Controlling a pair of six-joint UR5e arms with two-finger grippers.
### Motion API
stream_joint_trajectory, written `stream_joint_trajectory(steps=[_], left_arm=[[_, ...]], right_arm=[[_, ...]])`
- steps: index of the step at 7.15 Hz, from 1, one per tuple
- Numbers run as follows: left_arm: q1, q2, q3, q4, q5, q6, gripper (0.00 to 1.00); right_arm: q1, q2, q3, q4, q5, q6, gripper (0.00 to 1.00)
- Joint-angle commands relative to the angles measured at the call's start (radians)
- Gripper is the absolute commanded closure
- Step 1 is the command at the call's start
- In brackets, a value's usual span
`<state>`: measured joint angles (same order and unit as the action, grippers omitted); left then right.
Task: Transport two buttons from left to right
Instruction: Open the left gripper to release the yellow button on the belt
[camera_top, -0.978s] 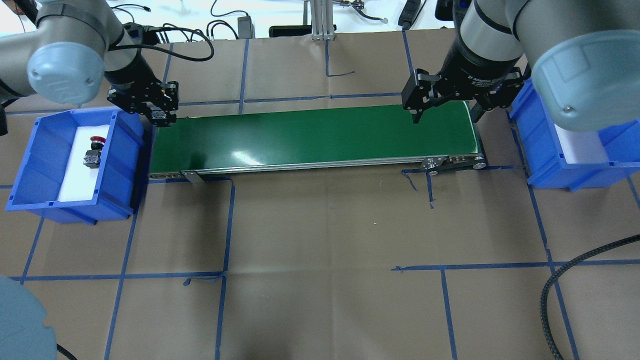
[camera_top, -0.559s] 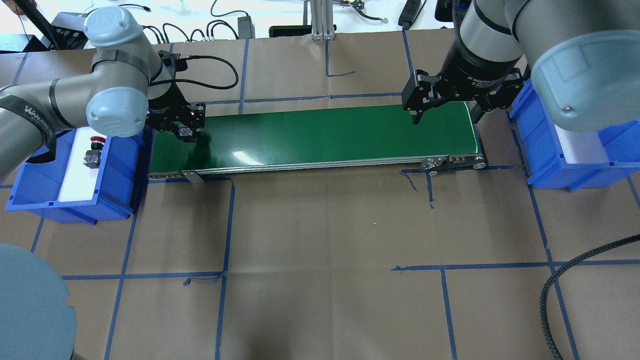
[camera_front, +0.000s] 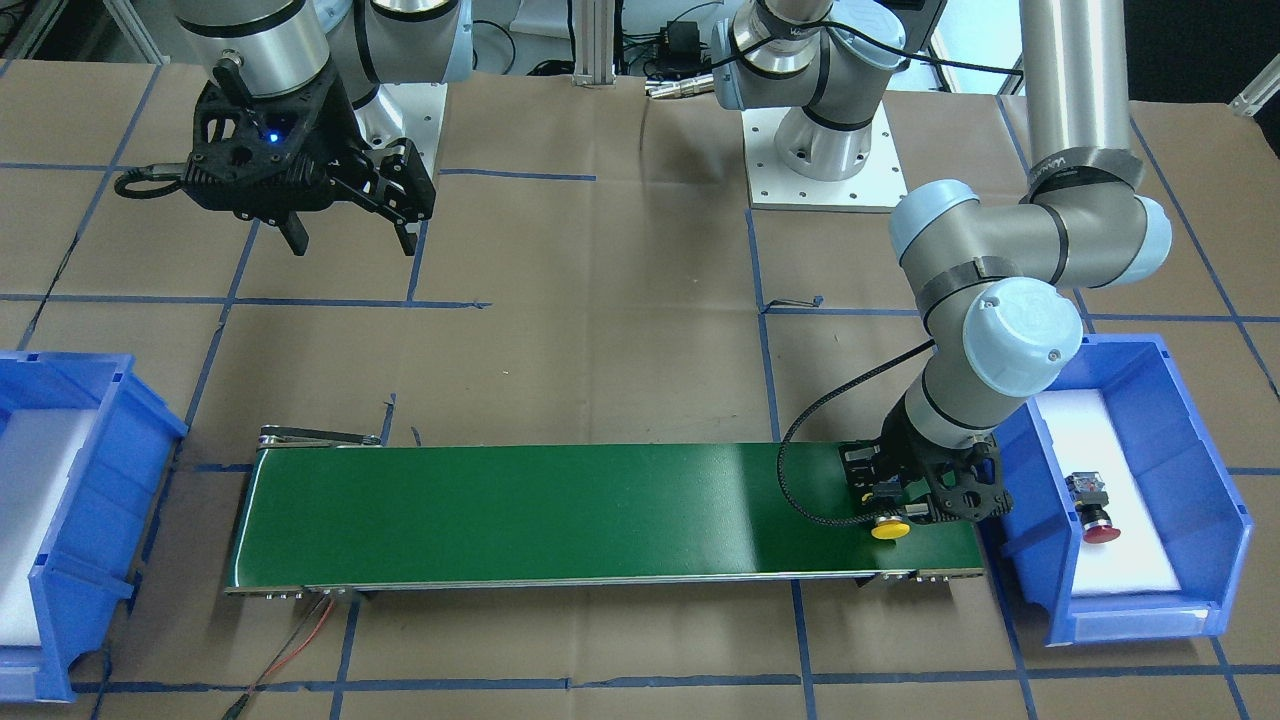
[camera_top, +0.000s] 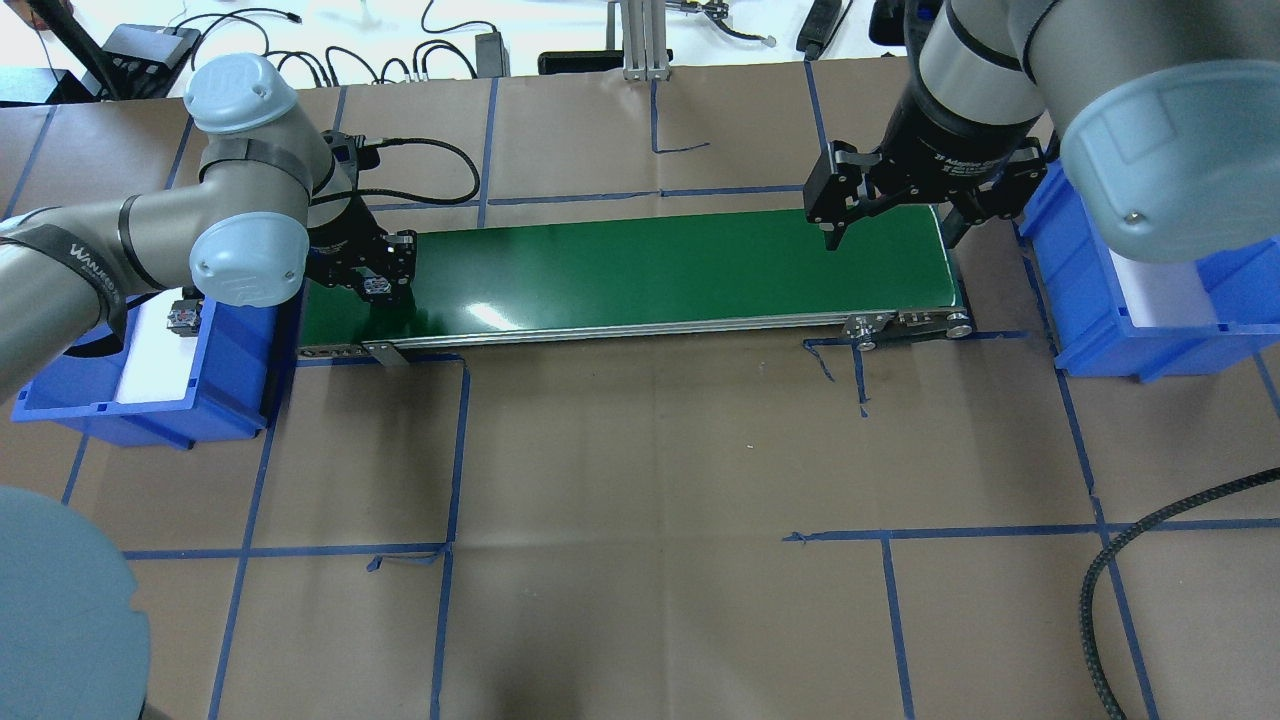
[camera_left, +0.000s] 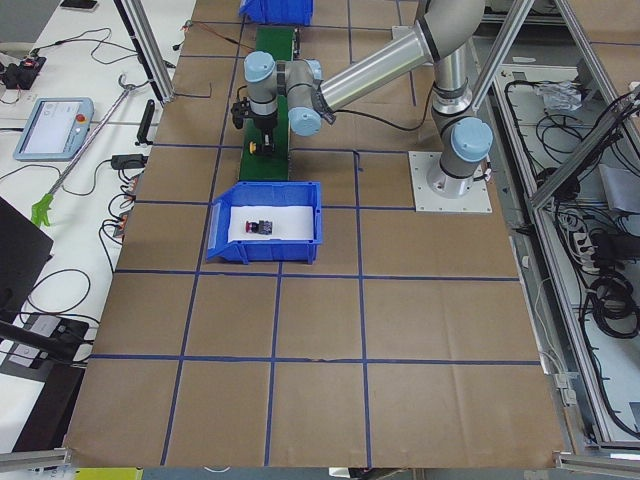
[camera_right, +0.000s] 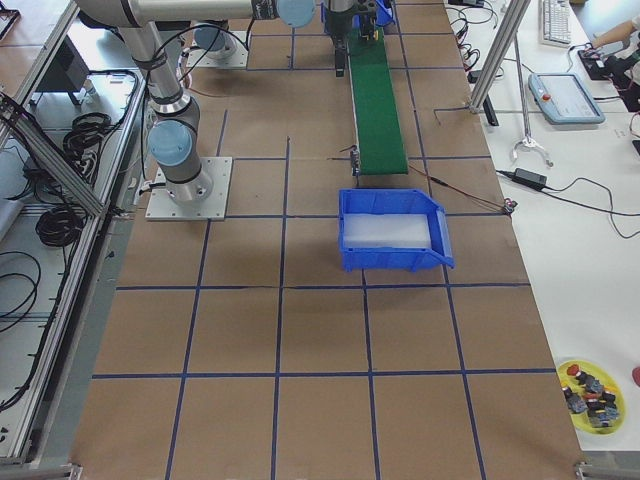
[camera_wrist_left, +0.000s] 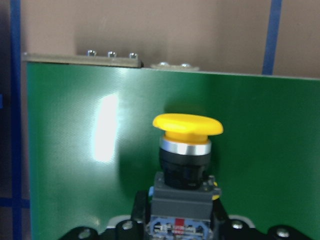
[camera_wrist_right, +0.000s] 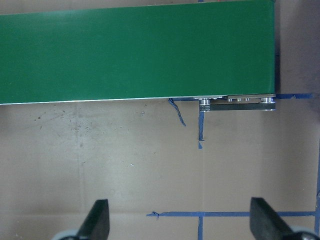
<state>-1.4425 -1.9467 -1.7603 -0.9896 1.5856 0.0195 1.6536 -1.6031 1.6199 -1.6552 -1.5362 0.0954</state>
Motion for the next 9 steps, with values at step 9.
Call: stream_joint_trajectory(steps=[9], left_arm=[[0.034, 0.117, 0.332, -0.406, -0.007, 0.017, 0.0]], right_arm=[[-0.002, 0.0, -0.002, -0.006, 0.001, 0.001, 0.0]])
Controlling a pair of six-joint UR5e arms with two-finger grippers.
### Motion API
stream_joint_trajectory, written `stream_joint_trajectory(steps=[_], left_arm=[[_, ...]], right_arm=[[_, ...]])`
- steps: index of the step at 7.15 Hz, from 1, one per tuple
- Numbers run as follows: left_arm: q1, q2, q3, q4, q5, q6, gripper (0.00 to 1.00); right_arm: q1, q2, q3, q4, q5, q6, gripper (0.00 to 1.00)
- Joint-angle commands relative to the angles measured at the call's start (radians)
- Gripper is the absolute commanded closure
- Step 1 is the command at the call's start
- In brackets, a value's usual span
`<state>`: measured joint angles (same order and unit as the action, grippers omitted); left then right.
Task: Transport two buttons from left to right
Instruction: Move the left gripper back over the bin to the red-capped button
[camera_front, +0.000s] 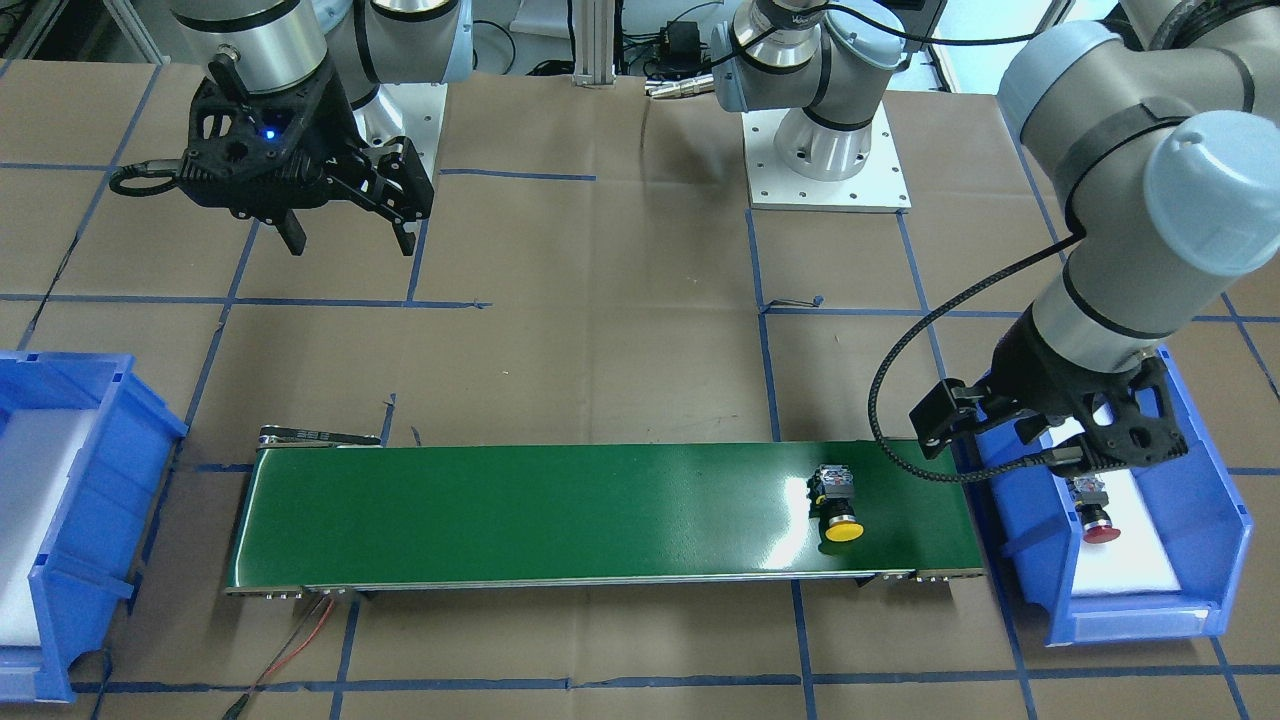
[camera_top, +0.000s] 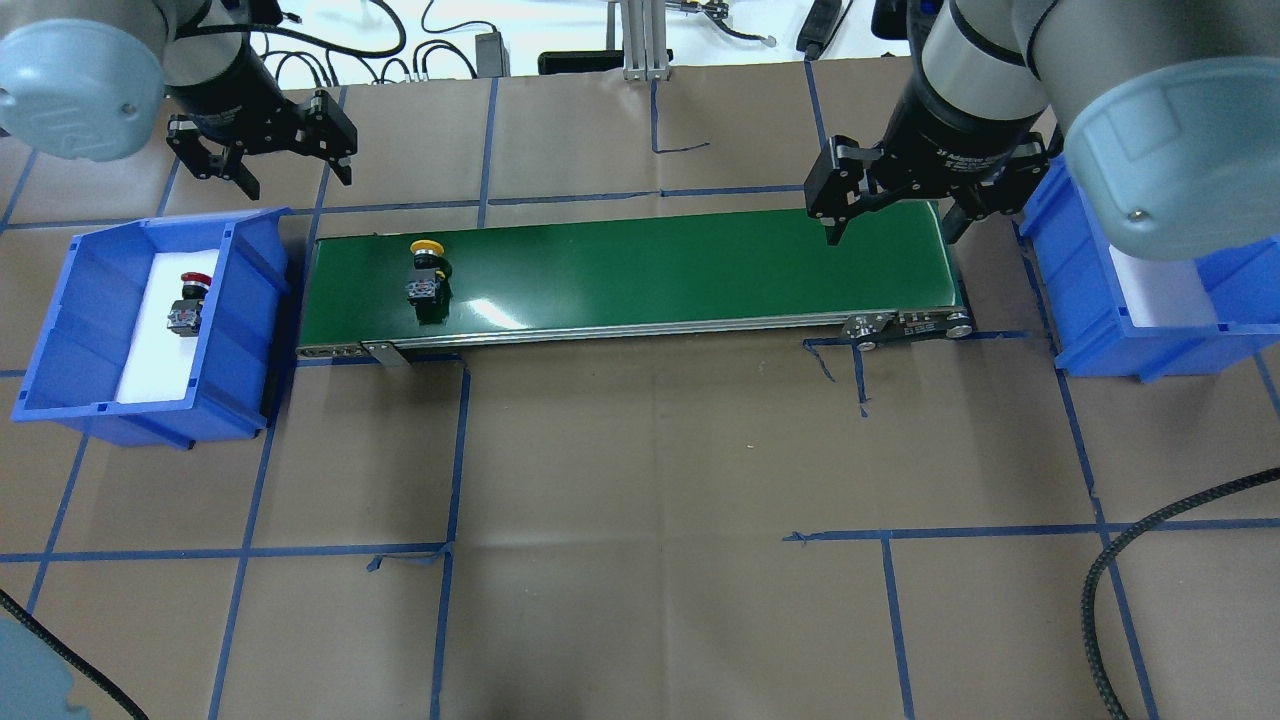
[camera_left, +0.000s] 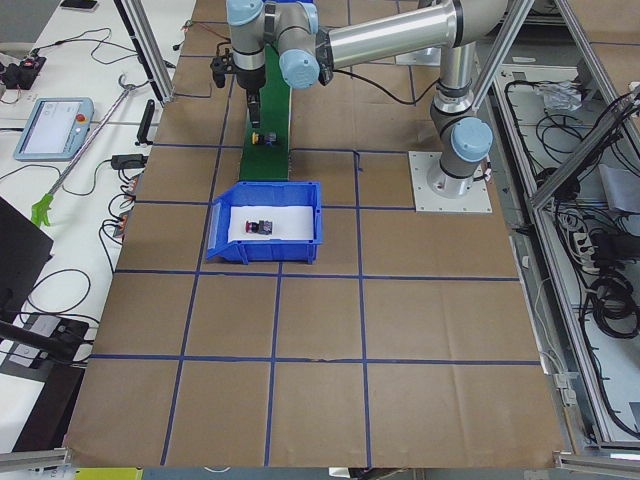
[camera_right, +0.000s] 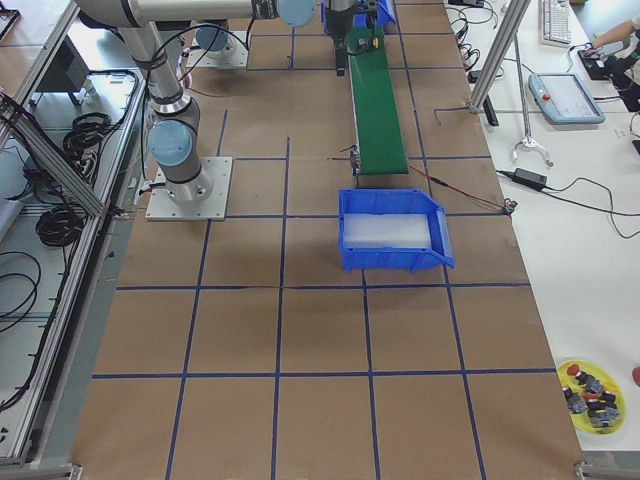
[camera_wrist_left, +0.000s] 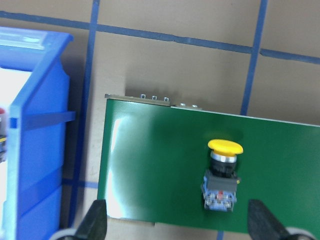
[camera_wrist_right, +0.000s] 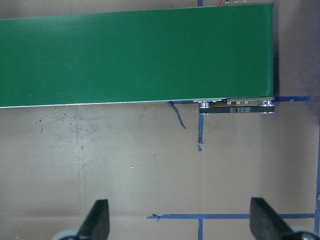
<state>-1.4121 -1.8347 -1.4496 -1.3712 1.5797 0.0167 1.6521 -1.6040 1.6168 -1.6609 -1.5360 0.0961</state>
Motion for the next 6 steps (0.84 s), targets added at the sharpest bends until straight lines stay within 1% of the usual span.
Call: stream_joint_trajectory(steps=[1, 3, 6], left_arm=[[0.039, 0.003, 0.02, -0.022, 0.002, 0.099, 0.0], [0.204, -0.008, 0.021, -0.022, -0.01, 0.301, 0.0], [0.33, -0.035, 0.012, -0.009, -0.006, 0.472, 0.0]], right_arm=[[0.0, -0.001, 0.0, 0.0, -0.001, -0.001, 0.0], [0.0, 0.001, 0.002, 0.0, -0.001, -0.001, 0.0], [0.0, 0.001, 0.003, -0.002, -0.001, -0.001, 0.0]])
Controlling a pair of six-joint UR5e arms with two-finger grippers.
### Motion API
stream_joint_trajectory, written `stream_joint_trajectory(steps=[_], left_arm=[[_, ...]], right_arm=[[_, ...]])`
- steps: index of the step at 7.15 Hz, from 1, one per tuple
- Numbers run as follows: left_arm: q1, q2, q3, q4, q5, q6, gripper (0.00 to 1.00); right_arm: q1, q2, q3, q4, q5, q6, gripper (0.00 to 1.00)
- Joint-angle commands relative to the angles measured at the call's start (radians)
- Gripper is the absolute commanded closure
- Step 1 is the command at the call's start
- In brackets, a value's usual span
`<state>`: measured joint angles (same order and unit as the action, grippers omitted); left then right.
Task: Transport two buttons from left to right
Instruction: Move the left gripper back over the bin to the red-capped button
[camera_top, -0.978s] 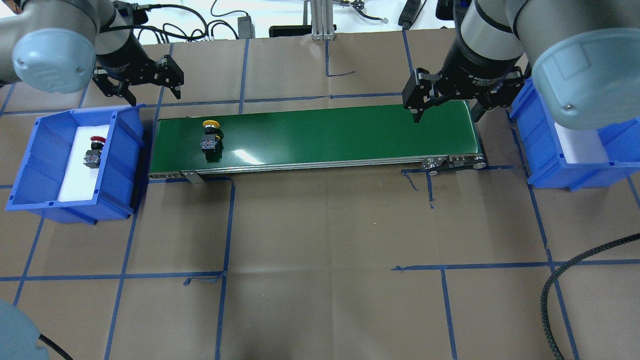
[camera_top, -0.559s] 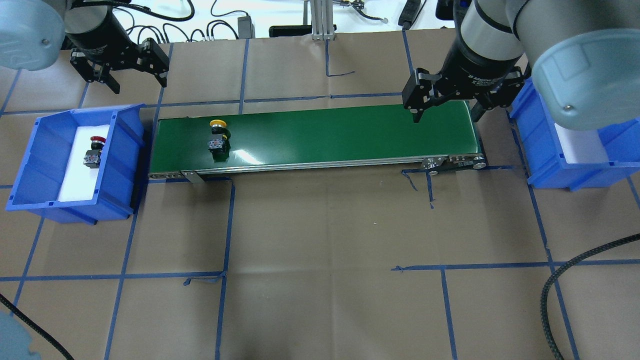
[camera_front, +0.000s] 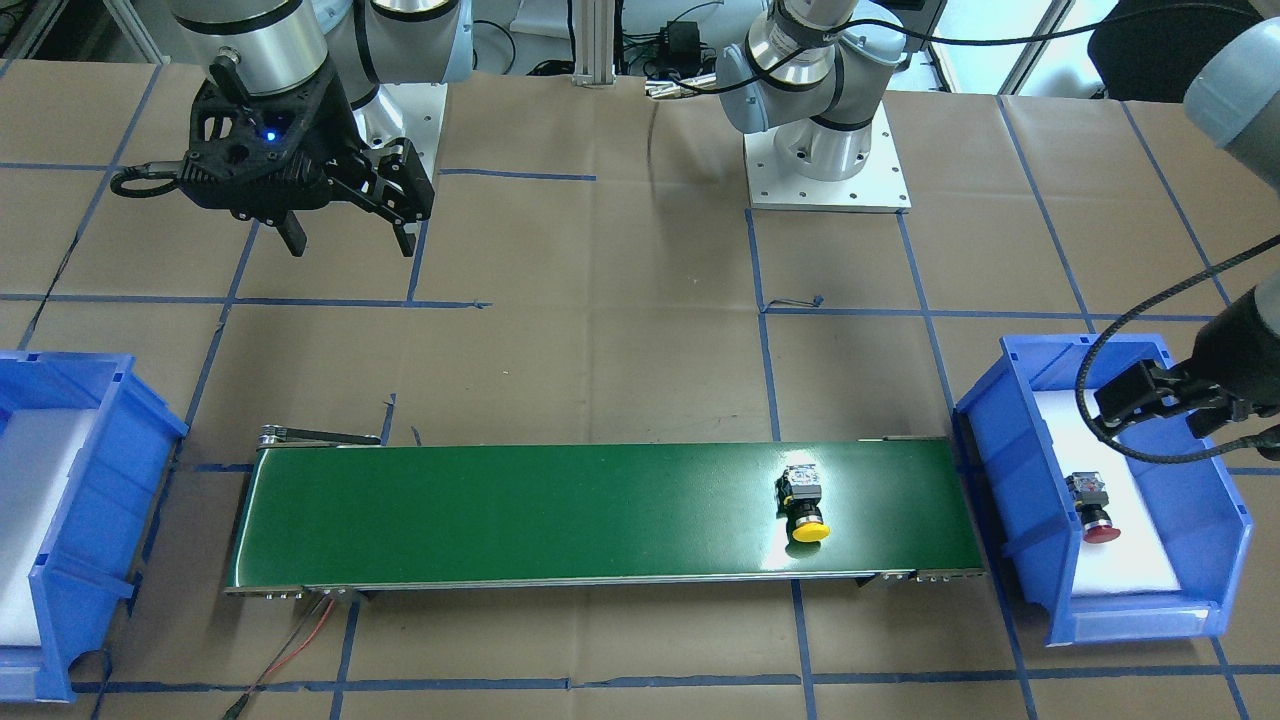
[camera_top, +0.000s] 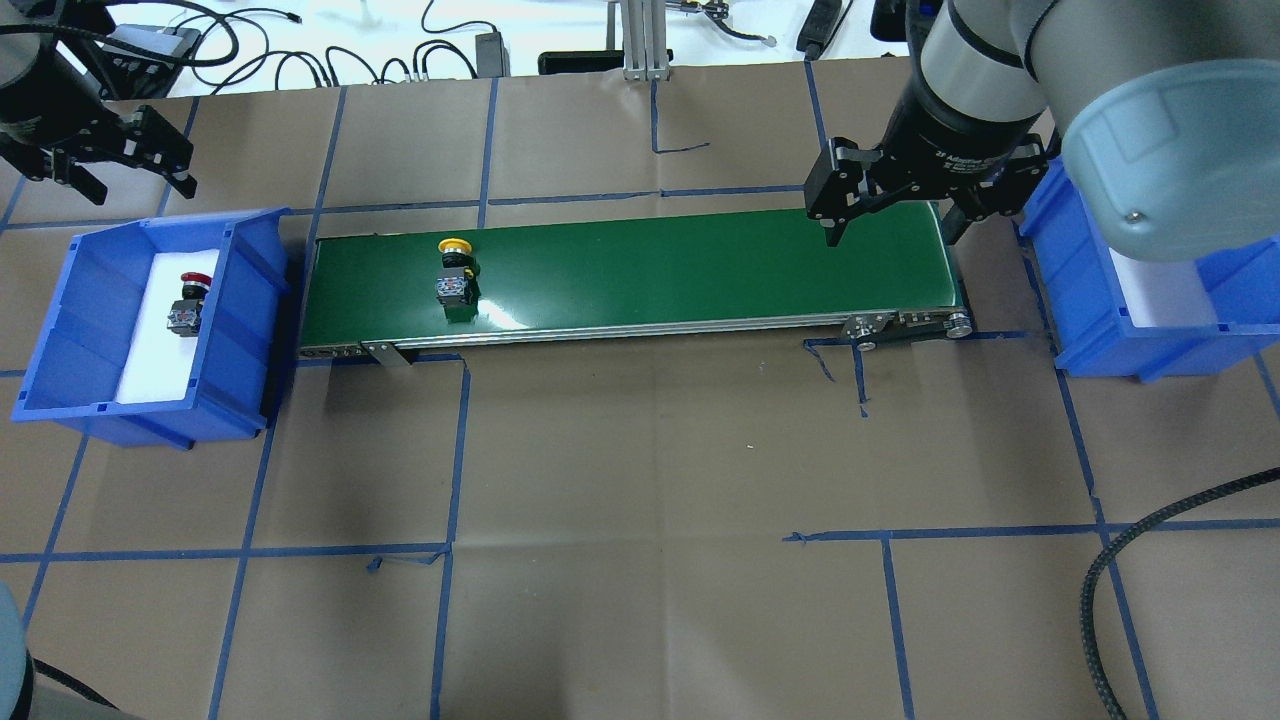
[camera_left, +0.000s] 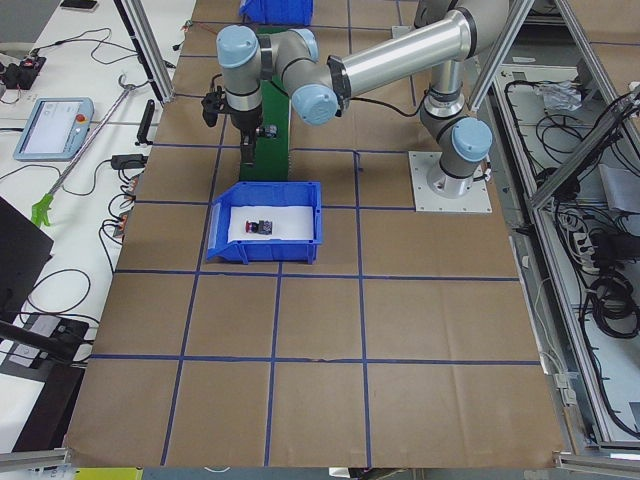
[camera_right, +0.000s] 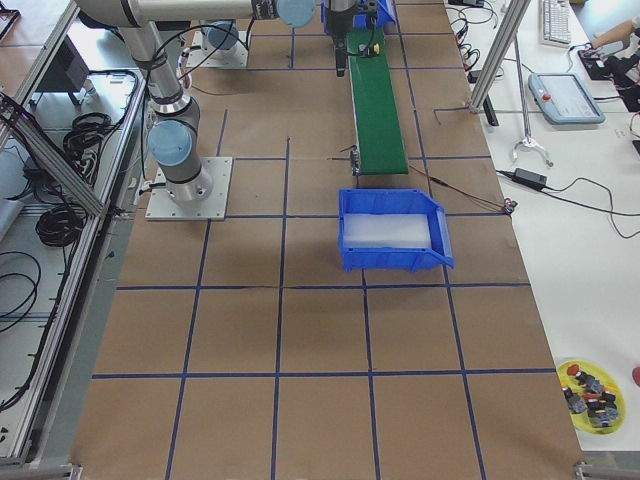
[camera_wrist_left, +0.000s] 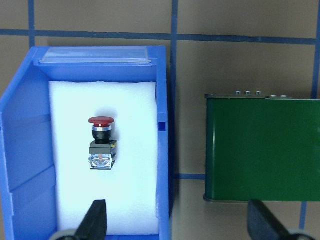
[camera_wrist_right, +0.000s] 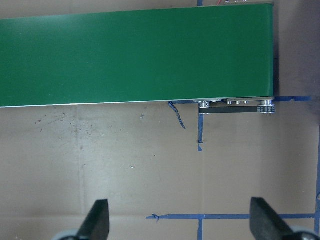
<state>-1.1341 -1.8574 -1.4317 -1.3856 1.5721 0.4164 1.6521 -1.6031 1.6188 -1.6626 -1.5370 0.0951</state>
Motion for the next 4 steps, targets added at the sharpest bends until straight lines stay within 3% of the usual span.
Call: stream_joint_trajectory(steps=[1, 4], left_arm=[[0.086, -0.041, -0.003, 0.014, 0.0, 0.103, 0.0], [0.105, -0.12, -0.061, 0.176, -0.004, 0.125, 0.01]], right_arm=[[0.0, 0.0, 0.001, 0.0, 0.0, 0.0, 0.0], [0.0, 0.002, 0.0, 0.0, 0.001, 0.0, 0.0]])
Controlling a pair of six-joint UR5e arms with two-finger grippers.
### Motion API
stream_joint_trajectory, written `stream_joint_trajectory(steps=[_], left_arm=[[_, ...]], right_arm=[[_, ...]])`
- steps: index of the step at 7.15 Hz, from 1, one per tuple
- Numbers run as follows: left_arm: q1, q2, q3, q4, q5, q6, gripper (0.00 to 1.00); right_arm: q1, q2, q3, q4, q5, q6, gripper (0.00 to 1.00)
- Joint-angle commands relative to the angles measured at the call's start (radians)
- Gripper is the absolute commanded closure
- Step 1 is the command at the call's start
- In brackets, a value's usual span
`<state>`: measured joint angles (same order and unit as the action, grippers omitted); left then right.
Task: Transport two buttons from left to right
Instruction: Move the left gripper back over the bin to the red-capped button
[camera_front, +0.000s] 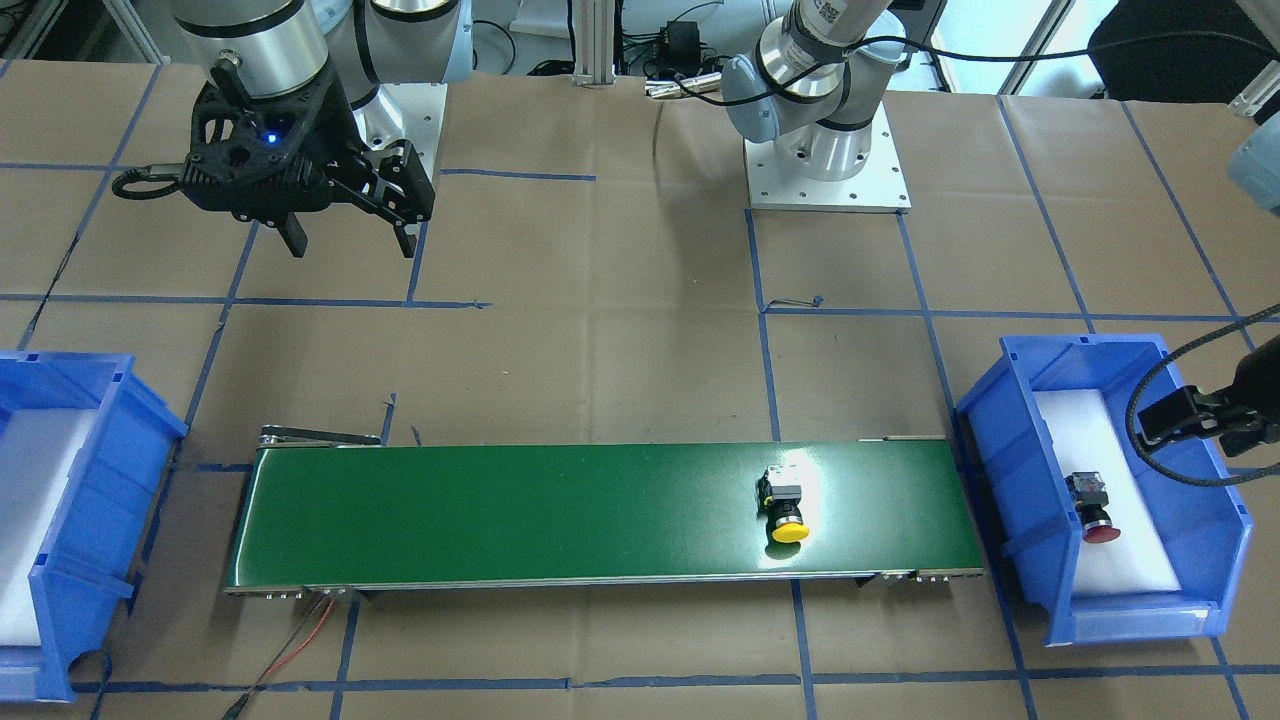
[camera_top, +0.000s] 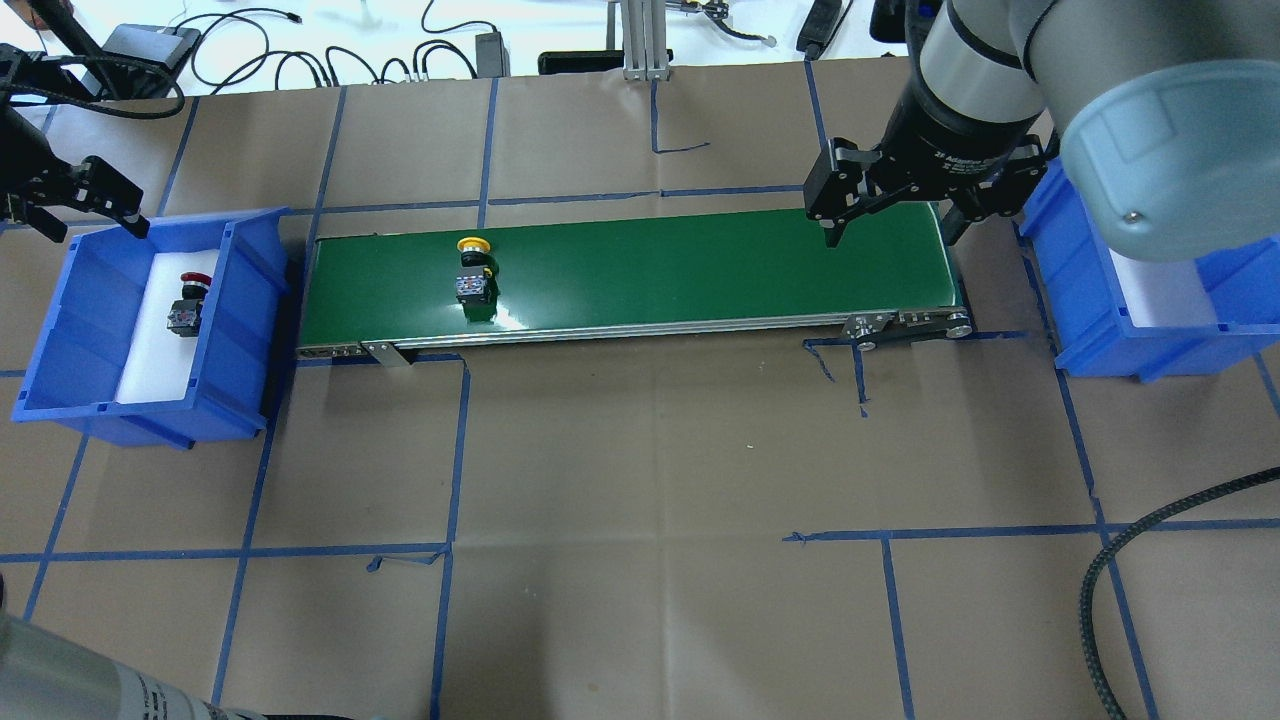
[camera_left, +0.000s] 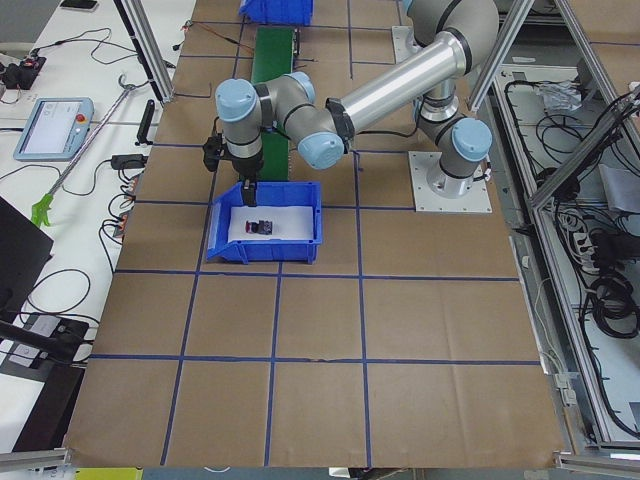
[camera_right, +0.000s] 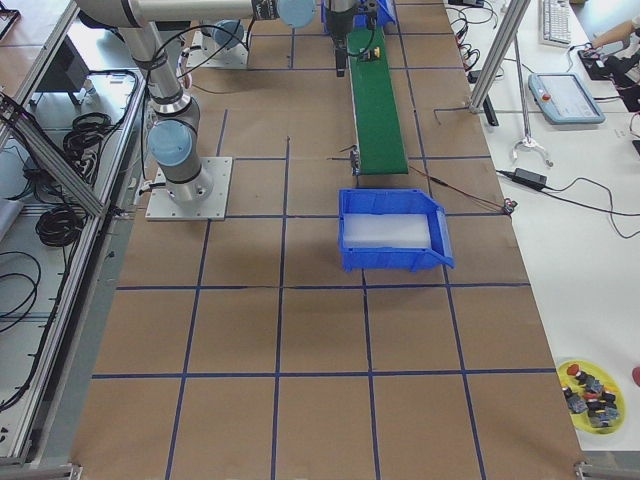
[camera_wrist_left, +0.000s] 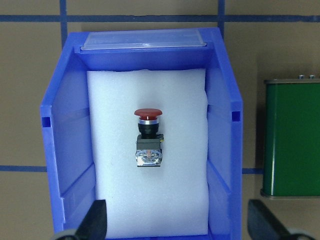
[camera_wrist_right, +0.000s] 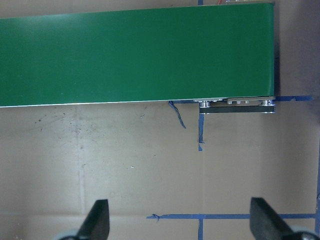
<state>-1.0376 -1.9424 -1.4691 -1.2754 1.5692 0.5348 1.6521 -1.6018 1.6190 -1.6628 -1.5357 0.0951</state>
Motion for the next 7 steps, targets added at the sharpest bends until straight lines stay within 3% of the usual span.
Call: stream_joint_trajectory(steps=[1, 3, 7], left_arm=[[0.004, -0.058, -0.051, 0.121, -0.002, 0.005, 0.01], [0.005, -0.076, -0.15, 0.273, -0.003, 0.007, 0.01], [0.008, -0.147, -0.174, 0.337, -0.015, 0.007, 0.01]], right_arm=[[0.0, 0.0, 0.001, 0.0, 0.0, 0.0, 0.0], [0.0, 0.006, 0.001, 0.0, -0.001, 0.0, 0.0], [0.0, 0.011, 0.001, 0.0, 0.0, 0.0, 0.0]])
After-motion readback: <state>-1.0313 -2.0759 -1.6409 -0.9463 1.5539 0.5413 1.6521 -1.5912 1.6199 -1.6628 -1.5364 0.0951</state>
